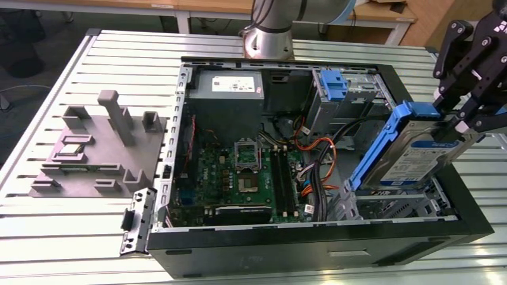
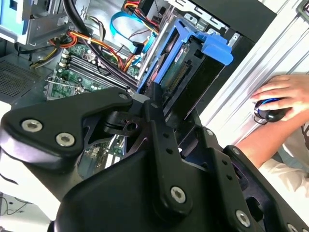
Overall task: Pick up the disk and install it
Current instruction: 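Insert the disk into the insertion slot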
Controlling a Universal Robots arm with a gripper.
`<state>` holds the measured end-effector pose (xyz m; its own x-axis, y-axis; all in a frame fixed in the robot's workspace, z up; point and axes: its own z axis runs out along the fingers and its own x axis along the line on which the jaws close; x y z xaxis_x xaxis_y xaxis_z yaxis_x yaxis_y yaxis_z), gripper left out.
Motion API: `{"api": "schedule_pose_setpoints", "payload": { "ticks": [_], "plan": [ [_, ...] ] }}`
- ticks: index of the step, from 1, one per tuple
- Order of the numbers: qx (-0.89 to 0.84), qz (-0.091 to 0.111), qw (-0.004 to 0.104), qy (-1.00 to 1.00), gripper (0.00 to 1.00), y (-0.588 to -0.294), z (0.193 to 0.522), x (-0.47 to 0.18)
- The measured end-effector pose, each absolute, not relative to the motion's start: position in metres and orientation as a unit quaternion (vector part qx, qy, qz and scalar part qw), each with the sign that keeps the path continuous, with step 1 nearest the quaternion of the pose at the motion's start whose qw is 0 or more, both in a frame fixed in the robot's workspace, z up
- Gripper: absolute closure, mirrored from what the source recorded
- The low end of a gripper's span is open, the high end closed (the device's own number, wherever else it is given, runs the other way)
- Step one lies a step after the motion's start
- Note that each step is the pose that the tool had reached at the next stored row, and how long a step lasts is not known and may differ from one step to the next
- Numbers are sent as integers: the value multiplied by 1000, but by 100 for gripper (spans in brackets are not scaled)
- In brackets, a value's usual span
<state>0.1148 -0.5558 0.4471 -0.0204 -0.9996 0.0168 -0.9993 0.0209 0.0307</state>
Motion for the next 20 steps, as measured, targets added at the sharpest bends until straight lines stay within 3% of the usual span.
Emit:
{"api": "schedule_pose_setpoints", "payload": {
  "ticks": [20],
  "plan": [
    [700, -3, 15, -714, 65, -557, 421, 114]
  ]
}}
